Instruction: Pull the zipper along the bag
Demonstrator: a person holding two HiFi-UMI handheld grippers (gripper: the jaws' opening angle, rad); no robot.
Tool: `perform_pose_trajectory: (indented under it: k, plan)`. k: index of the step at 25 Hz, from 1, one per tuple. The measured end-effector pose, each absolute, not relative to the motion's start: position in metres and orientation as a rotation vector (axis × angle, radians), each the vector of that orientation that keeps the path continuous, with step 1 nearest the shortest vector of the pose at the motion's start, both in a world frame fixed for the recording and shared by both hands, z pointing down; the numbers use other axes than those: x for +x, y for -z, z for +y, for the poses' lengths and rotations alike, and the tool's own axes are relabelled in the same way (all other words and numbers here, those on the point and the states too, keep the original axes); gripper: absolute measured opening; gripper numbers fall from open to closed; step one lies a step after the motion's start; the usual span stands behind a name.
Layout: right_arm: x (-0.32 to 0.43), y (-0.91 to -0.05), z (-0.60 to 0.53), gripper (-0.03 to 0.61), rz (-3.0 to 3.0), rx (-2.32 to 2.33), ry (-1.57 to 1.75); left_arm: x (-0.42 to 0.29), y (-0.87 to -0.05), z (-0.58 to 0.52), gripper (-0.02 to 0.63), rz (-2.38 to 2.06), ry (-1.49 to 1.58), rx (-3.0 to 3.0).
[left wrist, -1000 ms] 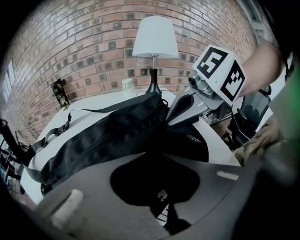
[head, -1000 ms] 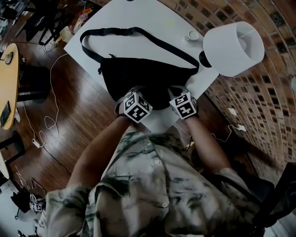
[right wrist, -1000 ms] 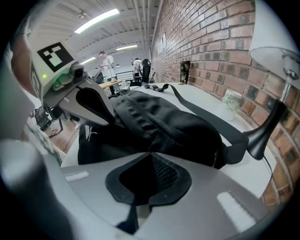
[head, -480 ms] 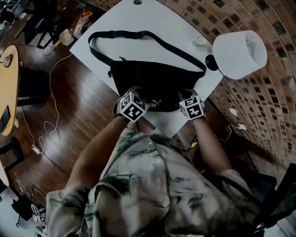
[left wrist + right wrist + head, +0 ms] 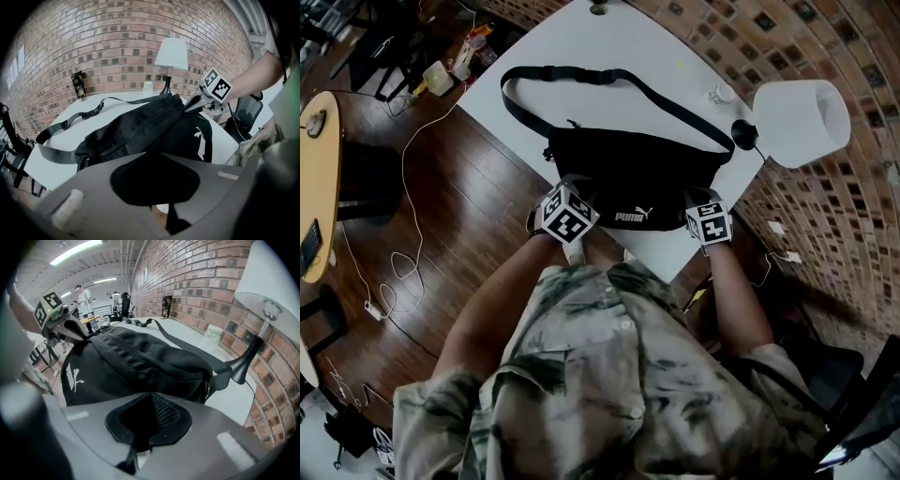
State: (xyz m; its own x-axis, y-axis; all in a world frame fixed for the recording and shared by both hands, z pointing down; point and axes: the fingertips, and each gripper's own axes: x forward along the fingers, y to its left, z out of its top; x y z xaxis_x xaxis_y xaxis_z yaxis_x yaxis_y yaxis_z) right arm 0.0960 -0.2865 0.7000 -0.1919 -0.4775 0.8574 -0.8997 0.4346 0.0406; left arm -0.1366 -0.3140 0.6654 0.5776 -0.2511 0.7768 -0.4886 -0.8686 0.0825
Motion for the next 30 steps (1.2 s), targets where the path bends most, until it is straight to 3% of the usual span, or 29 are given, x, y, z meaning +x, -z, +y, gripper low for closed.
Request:
perform_pose_trajectory:
  k: [21,23,30]
  plan:
    - [0.101,-0.684,-0.285,0.009,-1.782,1.41,-0.648,-0.188,-0.663,-0.327,0.054,-0.701,-1.052,2.563]
    - [0.098,-0.672,-0.275,0.08,-1.83,1.435,-0.623,-0.193,-0.655,-0.323,0.077,-0.739,-1.042,2.567]
    - [0.07,-0.616,-0.184,0.08,-2.046,1.443,-0.578,-0.223,-0.592,-0.249,0.078,-0.977,-0.864,2.541]
